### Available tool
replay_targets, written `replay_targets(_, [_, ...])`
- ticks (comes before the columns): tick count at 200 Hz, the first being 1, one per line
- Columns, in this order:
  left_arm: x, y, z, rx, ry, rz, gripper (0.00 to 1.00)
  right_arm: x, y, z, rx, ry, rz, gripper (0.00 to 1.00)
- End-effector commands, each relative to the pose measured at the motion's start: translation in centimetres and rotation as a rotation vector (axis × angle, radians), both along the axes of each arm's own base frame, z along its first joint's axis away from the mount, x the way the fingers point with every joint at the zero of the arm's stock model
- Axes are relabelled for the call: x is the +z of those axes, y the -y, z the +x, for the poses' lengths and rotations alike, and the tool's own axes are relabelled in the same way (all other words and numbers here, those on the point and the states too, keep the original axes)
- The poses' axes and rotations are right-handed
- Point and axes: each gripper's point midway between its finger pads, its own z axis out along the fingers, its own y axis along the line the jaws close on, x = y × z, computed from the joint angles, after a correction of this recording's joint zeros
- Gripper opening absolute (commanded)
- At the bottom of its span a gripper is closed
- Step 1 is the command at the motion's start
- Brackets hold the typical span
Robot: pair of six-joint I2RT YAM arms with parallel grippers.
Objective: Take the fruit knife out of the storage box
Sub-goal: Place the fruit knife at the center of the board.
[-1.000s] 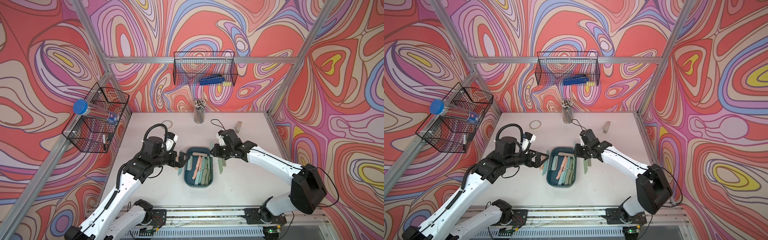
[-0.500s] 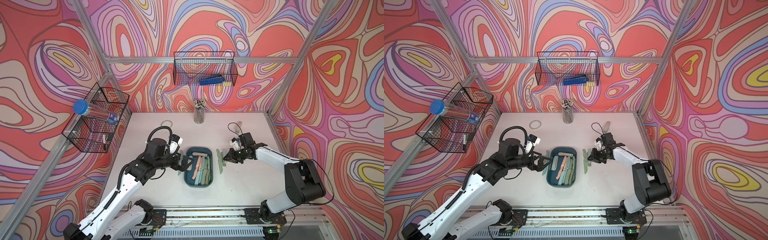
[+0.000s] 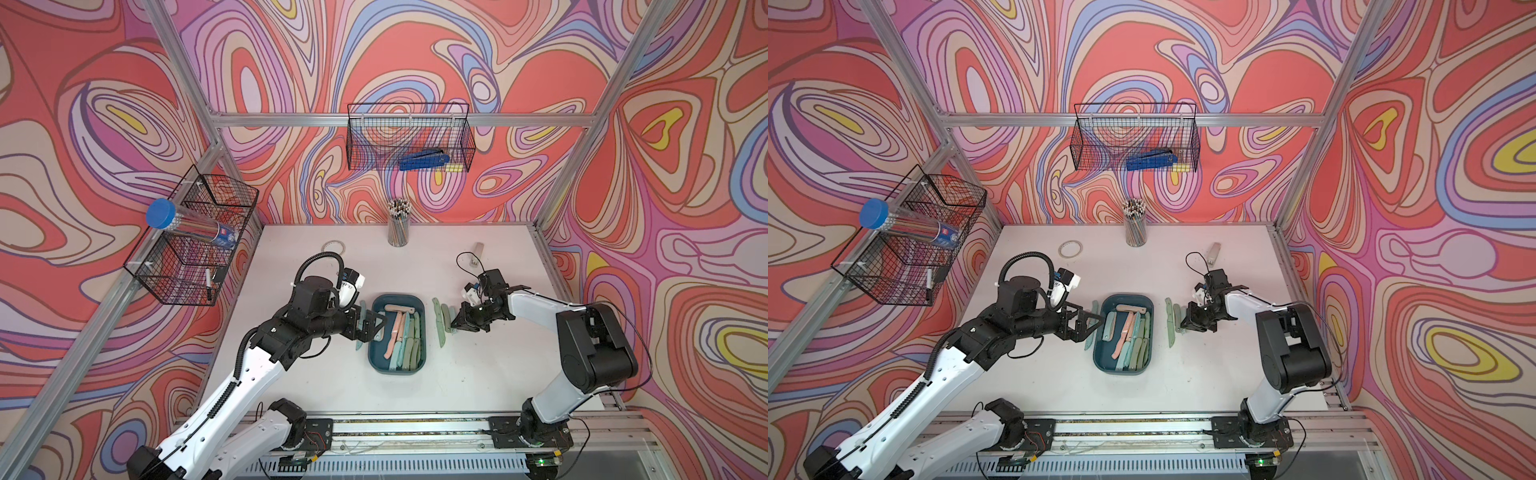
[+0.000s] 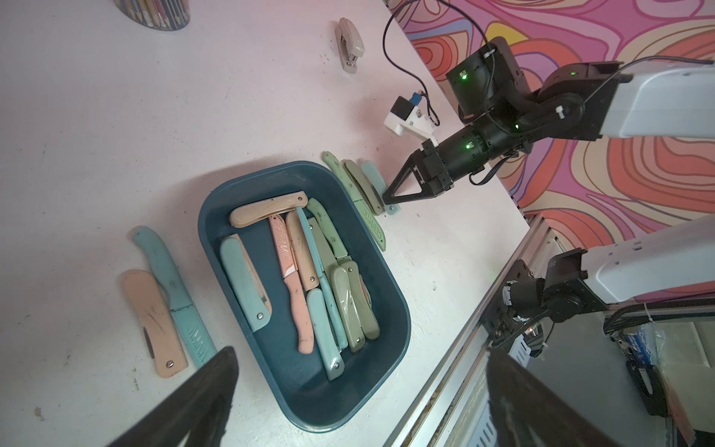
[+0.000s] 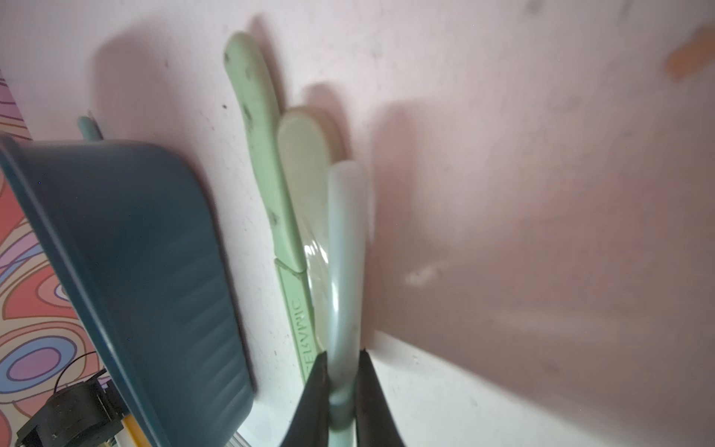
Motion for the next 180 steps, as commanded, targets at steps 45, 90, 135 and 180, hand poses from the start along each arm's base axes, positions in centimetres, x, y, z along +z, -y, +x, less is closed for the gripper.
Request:
replay_targets(45, [0.1,0.2,0.3,-0.004,0.022,-0.004,1.0,-2.1,0.8,-0.1,0.012,-0.05,-0.058,0.01])
replay_targets(90, [0.0,0.2,0.3,0.0,0.023,-0.001,0.99,-2.4,0.5,0.0,0.021,-0.054,-0.036,0.01])
replay_targets(135, [-0.1,0.3,0.5,0.002,0.016,-0.004,1.0,-2.1,-0.2,-0.2,0.021,-0.052,0.007,0.01])
replay_targets(180, [-0.1,0.3,0.5,0.001,0.017,-0.004,1.0,-2.2,-1.0,-0.4,0.031,-0.055,0.024,0.0])
